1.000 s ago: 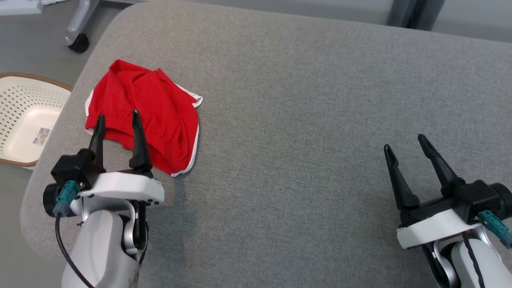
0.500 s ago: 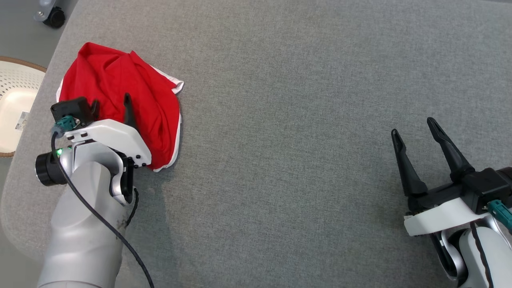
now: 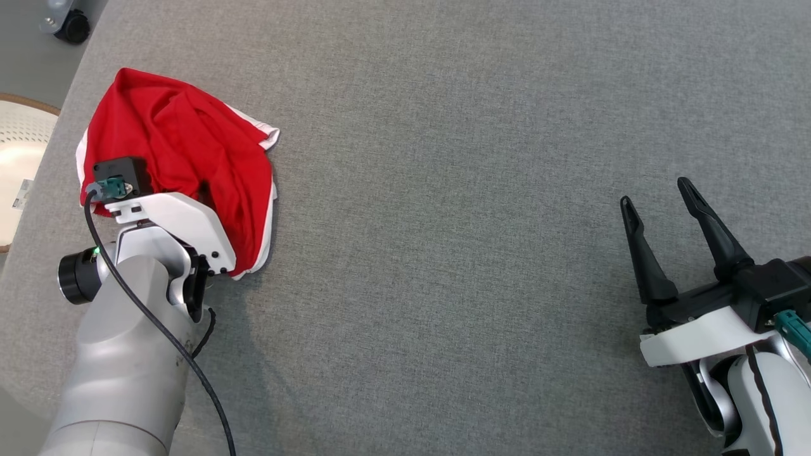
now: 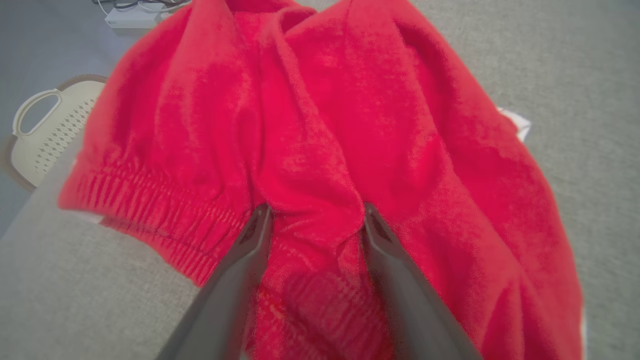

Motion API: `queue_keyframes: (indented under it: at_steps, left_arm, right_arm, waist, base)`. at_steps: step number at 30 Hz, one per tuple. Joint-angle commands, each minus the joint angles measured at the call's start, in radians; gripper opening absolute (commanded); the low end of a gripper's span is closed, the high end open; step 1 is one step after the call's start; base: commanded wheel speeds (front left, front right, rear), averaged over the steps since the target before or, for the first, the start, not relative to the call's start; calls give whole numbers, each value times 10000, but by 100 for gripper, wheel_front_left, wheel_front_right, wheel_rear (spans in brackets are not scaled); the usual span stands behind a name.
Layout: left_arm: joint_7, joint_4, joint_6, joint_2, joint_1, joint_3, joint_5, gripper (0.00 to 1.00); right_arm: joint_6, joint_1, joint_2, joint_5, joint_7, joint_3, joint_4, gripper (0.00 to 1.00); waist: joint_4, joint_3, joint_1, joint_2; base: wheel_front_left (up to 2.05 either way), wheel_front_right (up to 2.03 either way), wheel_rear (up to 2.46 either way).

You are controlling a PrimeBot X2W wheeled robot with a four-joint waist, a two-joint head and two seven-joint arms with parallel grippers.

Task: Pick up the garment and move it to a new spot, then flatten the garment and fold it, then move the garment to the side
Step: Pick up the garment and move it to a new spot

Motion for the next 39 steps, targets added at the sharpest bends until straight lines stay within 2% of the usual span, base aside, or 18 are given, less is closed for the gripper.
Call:
queue_keyframes:
  at_steps: [1, 7, 11, 15, 22, 28, 39]
  left_arm:
    - [-16, 167, -40, 33, -39, -34, -83, 0]
    - [-1501, 80, -463, 196, -177, -42, -88, 0]
    - [-2383, -173, -472, 288, -236, -136, 60, 0]
    - [-2710, -797, -494, 402, -159, -249, 199, 0]
    - [-2796, -2123, -974, 386, 270, -685, 439, 0]
    - [-2637, -3430, -1474, 124, 634, -1278, 456, 0]
    - [-1478, -5358, -1737, -220, 1323, -2592, 295, 0]
  right_arm:
    - [-1, -18, -8, -51, -8, -16, -76, 100]
    - [-1, -131, 110, 38, -8, -9, 19, 100]
    - [-1, -155, 330, 74, -8, -18, 39, 100]
    - [-1, -70, 586, 93, -8, -32, 76, 100]
    - [-1, 137, 1005, 163, -8, -192, 130, 100]
    - [-1, 247, 1369, 225, -8, -299, 166, 100]
    - [-1, 617, 1748, 349, -8, -426, 246, 100]
  waist:
    - [-25, 5, 0, 0]
    - [-210, -102, 0, 0]
    - [-492, -310, 0, 0]
    - [-914, -580, 0, 0]
    - [-1902, -1136, 0, 0]
    - [-2891, -1591, 0, 0]
    - [-4449, -2221, 0, 0]
  base:
    - [0, 0, 0]
    - [0, 0, 0]
    - [0, 0, 0]
    - [0, 0, 0]
    - [0, 0, 0]
    - [0, 0, 0]
    - [0, 0, 0]
